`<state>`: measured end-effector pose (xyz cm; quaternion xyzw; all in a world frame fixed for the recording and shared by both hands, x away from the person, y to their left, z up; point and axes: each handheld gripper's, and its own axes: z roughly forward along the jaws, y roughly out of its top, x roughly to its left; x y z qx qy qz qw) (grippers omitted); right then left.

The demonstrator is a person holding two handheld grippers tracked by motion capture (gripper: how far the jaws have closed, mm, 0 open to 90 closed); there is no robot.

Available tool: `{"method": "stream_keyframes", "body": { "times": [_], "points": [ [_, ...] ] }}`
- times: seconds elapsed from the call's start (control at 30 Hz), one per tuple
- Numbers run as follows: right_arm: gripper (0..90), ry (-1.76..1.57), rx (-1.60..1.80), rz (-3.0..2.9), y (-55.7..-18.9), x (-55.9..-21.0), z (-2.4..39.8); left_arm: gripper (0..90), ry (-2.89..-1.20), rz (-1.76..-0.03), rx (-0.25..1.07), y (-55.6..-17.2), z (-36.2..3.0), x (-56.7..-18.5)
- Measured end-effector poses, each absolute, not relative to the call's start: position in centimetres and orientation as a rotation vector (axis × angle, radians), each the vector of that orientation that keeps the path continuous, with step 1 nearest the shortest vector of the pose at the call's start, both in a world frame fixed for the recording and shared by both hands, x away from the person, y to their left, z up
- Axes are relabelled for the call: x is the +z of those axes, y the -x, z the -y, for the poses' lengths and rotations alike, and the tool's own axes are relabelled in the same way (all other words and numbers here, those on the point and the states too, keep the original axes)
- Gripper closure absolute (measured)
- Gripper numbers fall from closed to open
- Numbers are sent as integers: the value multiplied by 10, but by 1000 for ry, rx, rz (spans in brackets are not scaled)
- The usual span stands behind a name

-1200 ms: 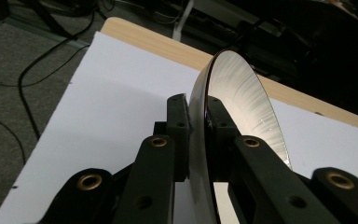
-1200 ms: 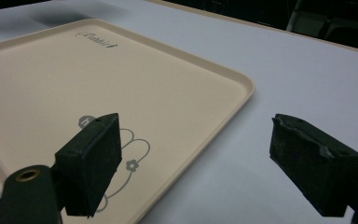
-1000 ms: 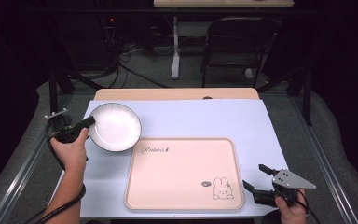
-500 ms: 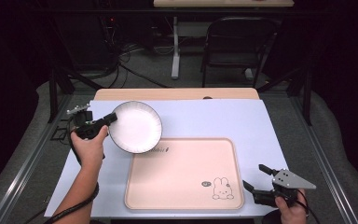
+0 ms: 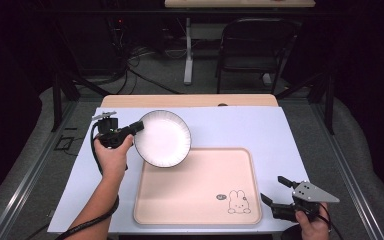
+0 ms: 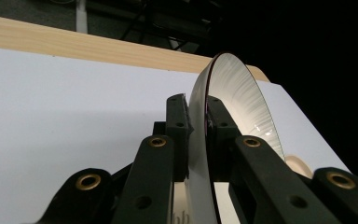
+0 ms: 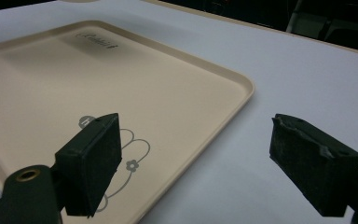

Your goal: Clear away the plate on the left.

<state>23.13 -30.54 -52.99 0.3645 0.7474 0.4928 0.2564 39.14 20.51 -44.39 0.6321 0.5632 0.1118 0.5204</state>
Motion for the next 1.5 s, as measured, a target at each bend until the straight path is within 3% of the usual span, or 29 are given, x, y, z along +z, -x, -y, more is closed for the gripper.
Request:
{"method": "stream_keyframes", "body": {
  "times": [1.5],
  "points": [
    [160, -991, 1336, -2029, -231, -530, 305, 814, -1569, -1250, 82, -350, -162, -484]
  ]
}}
